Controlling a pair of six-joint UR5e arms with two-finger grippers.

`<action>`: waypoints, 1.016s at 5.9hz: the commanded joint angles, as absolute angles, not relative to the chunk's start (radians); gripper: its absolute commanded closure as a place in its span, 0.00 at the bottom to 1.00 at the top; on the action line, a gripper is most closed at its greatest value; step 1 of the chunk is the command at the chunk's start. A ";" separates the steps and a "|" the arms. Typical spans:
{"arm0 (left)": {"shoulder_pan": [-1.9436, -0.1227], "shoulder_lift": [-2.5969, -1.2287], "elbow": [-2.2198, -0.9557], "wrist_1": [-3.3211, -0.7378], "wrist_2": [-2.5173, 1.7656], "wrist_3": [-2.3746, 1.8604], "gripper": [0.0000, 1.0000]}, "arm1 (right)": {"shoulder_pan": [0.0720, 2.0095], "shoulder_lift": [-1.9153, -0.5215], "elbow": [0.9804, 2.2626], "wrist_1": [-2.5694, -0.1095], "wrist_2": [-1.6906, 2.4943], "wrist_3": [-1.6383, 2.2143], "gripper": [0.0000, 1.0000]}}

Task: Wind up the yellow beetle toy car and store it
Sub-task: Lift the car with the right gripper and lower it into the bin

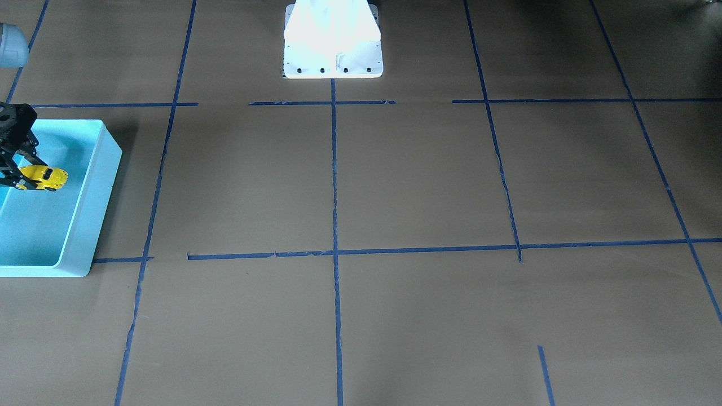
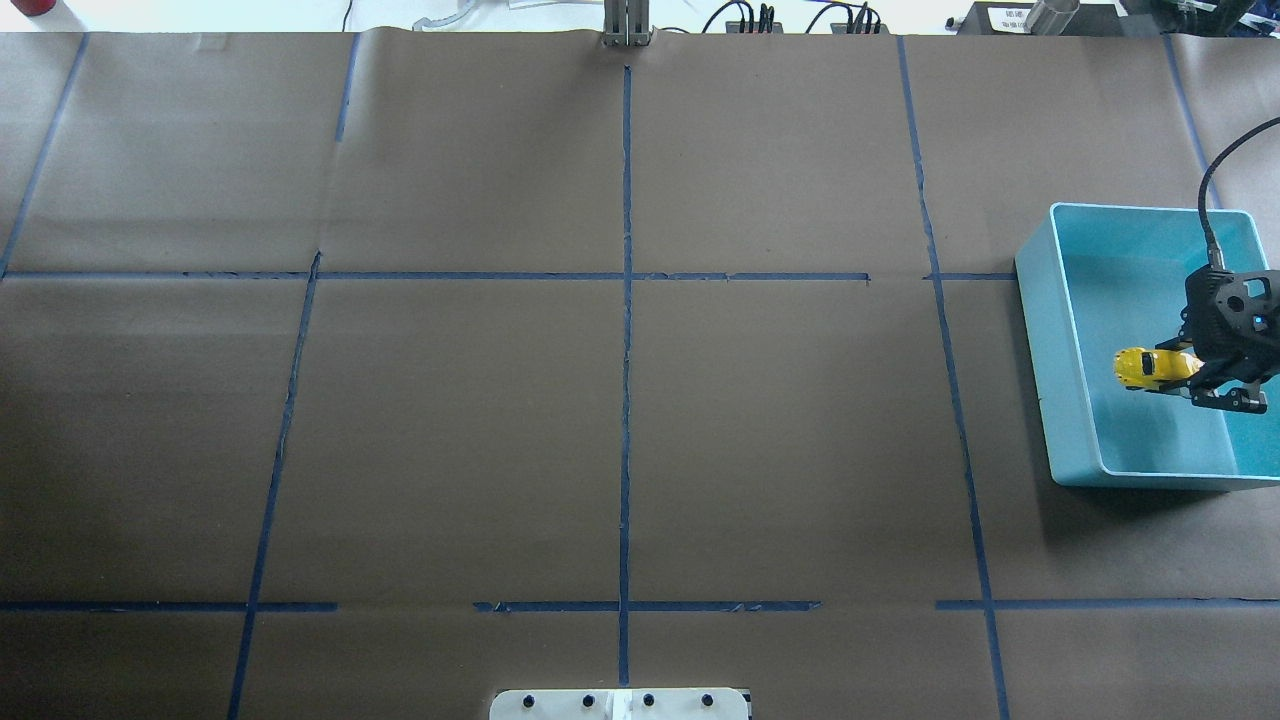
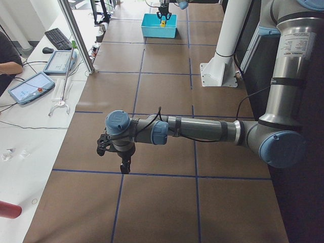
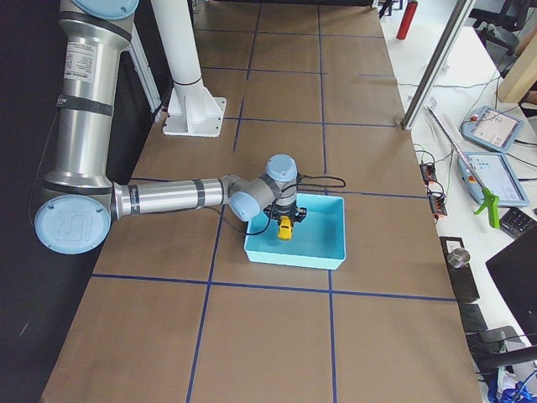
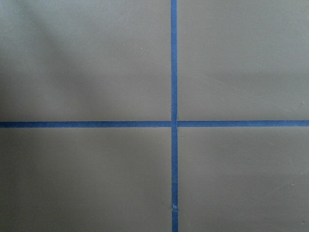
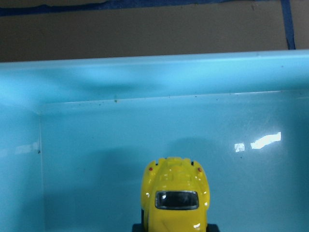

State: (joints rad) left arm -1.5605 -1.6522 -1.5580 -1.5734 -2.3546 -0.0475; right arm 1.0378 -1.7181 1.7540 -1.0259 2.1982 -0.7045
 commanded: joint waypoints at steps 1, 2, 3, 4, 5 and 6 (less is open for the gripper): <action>-1.560 -1.652 -1.559 -1.572 -2.355 -0.048 0.00 | 1.008 -1.698 1.720 -1.023 2.197 -0.700 0.99; -1.560 -1.652 -1.560 -1.572 -2.355 -0.048 0.00 | 1.002 -1.698 1.710 -1.025 2.195 -0.696 0.98; -1.560 -1.652 -1.562 -1.572 -2.355 -0.046 0.00 | 0.999 -1.697 1.709 -1.025 2.194 -0.698 0.95; -1.562 -1.652 -1.562 -1.572 -2.355 -0.048 0.00 | 0.997 -1.697 1.707 -1.025 2.194 -0.704 0.69; -1.560 -1.652 -1.560 -1.572 -2.355 -0.048 0.00 | 0.999 -1.689 1.706 -1.025 2.194 -0.706 0.48; -1.560 -1.652 -1.560 -1.571 -2.355 -0.048 0.00 | 0.999 -1.686 1.706 -1.025 2.195 -0.704 0.23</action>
